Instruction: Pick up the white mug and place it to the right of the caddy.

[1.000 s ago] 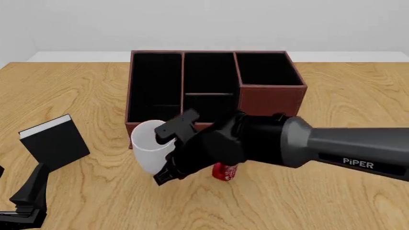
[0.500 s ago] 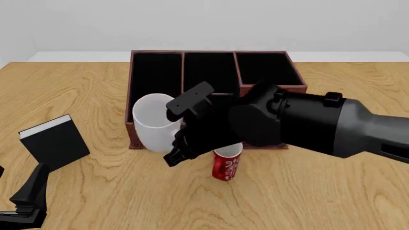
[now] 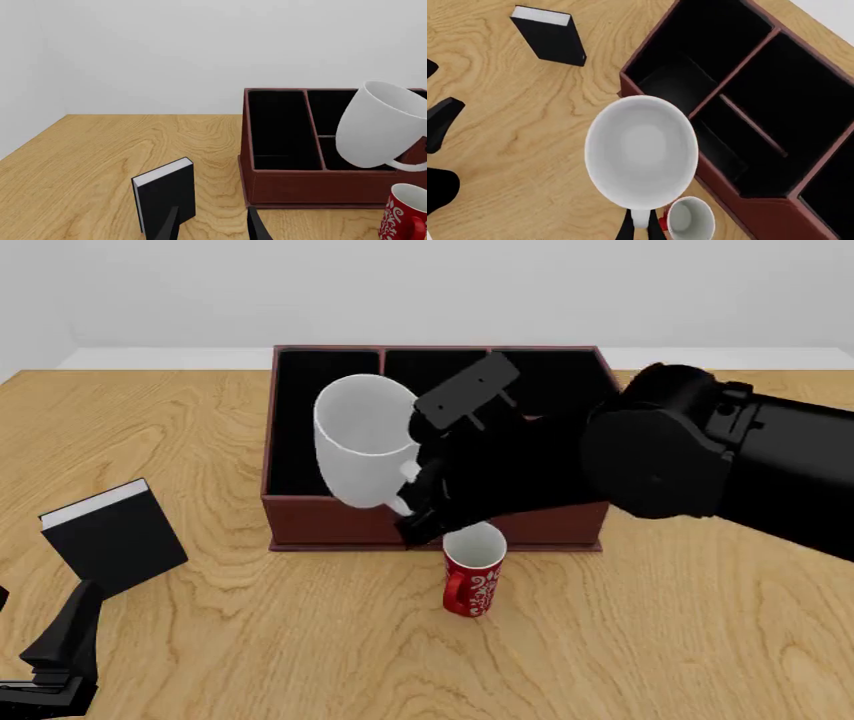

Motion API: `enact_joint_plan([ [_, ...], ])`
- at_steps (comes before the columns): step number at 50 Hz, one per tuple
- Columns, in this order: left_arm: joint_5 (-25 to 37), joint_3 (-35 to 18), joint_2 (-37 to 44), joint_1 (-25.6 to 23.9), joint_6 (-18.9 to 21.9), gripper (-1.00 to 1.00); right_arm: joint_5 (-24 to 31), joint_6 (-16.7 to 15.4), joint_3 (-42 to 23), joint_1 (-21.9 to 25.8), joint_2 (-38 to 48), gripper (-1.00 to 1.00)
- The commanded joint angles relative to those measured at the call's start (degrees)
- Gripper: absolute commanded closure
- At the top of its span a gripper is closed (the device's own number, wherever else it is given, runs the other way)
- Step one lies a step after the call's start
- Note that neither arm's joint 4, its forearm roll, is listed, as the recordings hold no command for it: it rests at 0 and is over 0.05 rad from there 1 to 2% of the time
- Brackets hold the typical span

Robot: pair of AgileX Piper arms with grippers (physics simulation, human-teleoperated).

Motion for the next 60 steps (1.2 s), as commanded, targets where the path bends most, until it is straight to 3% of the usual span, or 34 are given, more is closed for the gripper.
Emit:
enact_joint_plan([
  [1, 0.0, 0.0, 0.0, 0.0, 0.0, -1.0, 0.63, -0.98, 1.7, -2.64, -5.53, 1.0],
  [34, 0.0, 0.0, 0.0, 0.0, 0.0, -1.0, 5.39, -3.54, 10.71, -13.86, -24.57, 1.0],
  [60, 0.0, 0.0, 0.0, 0.0, 0.0, -1.0, 8.46, -0.34, 15.75, -19.39, -35.75, 1.0],
])
